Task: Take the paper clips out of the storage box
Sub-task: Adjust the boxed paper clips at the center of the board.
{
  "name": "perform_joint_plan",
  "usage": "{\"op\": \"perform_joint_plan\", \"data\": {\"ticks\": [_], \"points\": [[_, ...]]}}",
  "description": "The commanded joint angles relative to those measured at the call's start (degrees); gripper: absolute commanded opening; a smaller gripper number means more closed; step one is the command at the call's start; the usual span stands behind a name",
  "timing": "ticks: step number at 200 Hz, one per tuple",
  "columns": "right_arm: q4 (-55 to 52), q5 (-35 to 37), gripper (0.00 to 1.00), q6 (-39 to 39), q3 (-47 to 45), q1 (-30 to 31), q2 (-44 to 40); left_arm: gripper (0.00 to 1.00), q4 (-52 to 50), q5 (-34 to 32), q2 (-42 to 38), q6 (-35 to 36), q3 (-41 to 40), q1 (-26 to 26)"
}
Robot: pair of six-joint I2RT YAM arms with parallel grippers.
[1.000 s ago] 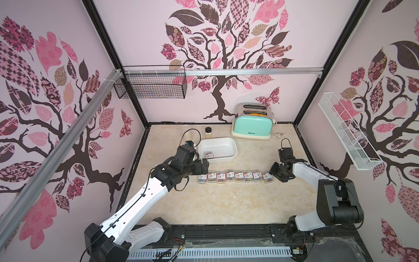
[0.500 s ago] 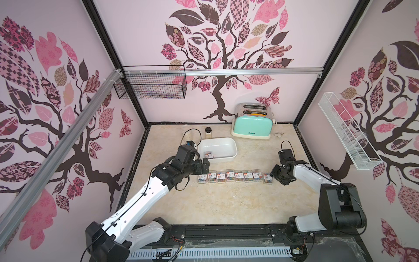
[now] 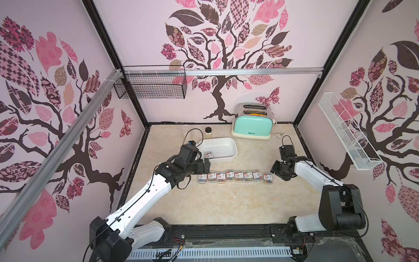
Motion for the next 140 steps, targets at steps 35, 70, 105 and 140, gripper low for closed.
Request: {"op": "perform_joint_plan", "data": {"ticks": [35, 70, 105, 140], "points": [[1.7, -4.4, 0.59, 1.7, -3.5, 2.4, -4.5, 0.98, 1.5, 1.0, 0.4, -0.2, 1.2, -0.2], [0.5, -2.1, 0.52, 0.8, -3.8, 2.3, -1.8, 0.98, 1.9, 1.2, 0.4, -0.3, 0.6, -0.2], [4.3, -3.3, 0.48, 1.5, -5.4, 2.3, 0.6, 0.98, 1.6, 1.2, 0.4, -0.4, 0.7, -0.2], [6.7, -4.6, 0.41, 2.2, -5.4, 2.3, 2.5, 0.98, 1.8, 1.0, 0.5, -0.5, 0.6, -0.2]]}}
